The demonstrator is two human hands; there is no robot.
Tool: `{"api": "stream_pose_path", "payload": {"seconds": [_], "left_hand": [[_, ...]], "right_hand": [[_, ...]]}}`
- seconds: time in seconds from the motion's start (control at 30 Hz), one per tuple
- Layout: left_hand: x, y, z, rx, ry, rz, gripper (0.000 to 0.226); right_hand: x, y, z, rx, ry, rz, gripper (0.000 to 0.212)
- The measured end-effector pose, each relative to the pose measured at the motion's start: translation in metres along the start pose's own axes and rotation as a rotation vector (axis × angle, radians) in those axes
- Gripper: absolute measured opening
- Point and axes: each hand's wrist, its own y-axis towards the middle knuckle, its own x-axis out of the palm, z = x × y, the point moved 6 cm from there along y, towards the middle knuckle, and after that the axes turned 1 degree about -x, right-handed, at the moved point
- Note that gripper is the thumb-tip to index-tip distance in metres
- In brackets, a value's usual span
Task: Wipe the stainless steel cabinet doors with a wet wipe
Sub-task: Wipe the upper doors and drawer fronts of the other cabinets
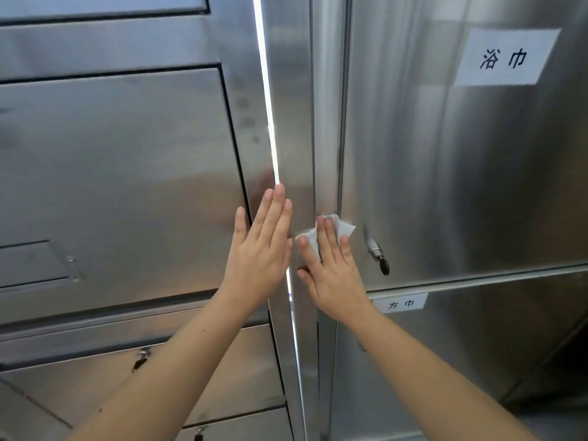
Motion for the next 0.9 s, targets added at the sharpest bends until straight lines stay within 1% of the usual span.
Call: {"api": "stream_pose_path", "payload": {"seconds": [0.1,0.2,0.33,0.43,0.5,0.57,0.67,0.77,0.9], "left_hand": [[0.000,-0.007,0.002,0.001,0.027,0.005,0.053],[0.001,-0.007,0.002,-0.009,0.023,-0.008,0.054],[0.005,-0.014,0.005,-0.020,0.057,-0.055,0.054],[0.005,-0.019,0.010,-0.018,0.060,-0.080,0.055],[0.004,-0.023,0.012,-0.019,0.067,-0.085,0.054],[0.006,-0.027,0.015,-0.026,0.078,-0.101,0.054],[0.010,-0.034,0.018,-0.044,0.074,-0.125,0.054],[0.013,-0.040,0.021,-0.061,0.050,-0.143,0.055],[0.016,-0.049,0.023,-0.068,0.044,-0.172,0.054]], "right_hand": [[-0.010,0.023,0.003,0.014,0.038,0.076,0.071],[-0.015,0.033,0.007,-0.011,-0.004,0.104,0.069],[0.004,-0.006,0.000,0.007,0.012,0.022,0.072],[0.023,-0.043,-0.007,-0.004,-0.045,-0.078,0.075],[0.025,-0.050,-0.007,-0.001,-0.041,-0.112,0.075],[0.021,-0.046,-0.006,-0.017,-0.037,-0.115,0.075],[0.011,-0.027,-0.003,-0.018,-0.035,-0.064,0.073],[0.006,-0.014,-0.001,-0.007,-0.048,-0.037,0.076],[0.018,-0.041,-0.007,0.005,-0.014,-0.116,0.083]]}}
